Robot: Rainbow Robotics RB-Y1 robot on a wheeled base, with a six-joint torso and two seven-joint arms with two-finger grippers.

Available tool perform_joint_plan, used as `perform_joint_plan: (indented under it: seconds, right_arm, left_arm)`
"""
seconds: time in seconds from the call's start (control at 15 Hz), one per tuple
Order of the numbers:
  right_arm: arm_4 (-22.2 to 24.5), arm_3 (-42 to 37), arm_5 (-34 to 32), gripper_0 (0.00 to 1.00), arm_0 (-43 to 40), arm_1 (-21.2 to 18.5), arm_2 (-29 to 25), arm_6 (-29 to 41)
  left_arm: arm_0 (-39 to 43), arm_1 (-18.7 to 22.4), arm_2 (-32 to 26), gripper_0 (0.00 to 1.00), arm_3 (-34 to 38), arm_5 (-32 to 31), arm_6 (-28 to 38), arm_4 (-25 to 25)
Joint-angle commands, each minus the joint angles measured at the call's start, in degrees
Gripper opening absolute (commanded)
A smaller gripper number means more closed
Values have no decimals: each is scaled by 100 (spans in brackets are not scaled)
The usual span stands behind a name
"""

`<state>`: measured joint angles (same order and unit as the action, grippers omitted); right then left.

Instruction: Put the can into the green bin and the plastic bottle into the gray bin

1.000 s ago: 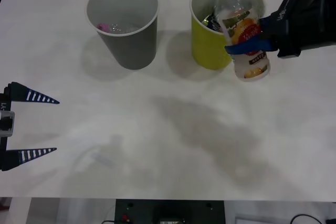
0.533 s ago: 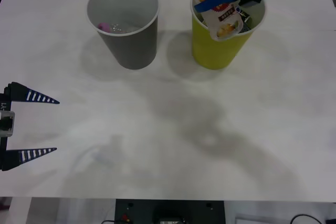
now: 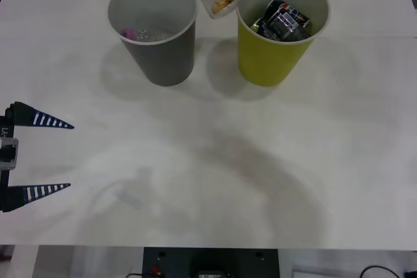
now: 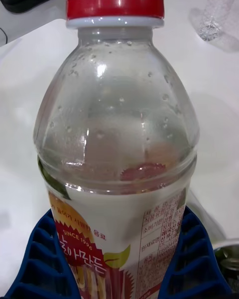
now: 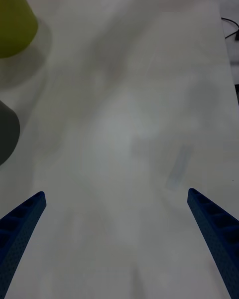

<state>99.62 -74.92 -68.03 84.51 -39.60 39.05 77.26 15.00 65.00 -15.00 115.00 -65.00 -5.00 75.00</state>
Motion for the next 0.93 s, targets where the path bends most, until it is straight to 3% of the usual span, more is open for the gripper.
perform_joint_plan:
  seconds: [0.07,0.4,0.6,0.73,0.8,0.87,0.93]
  right_arm:
    - [514,646,123,0,294,646,59,-9]
    - [1191,1947,1266,0,786,1674,745,0]
    - [1252,2281,1503,1,839,1903,780,-185]
    - [1209,2281,1503,9,839,1921,780,-220]
    - [1182,2281,1486,19,839,1921,780,-255]
    - [1165,2281,1459,44,839,1921,780,-255]
    - [1138,2281,1371,74,839,1921,780,-255]
  left_arm:
    - [0,0,0,98,0,0,0,0]
    - [0,0,0,98,0,0,0,0]
    - [0,0,0,98,0,0,0,0]
    - [0,0,0,98,0,0,0,0]
    - [0,0,0,98,0,0,0,0]
    - [0,0,0,98,0,0,0,0]
    - [0,0,0,98,0,0,0,0]
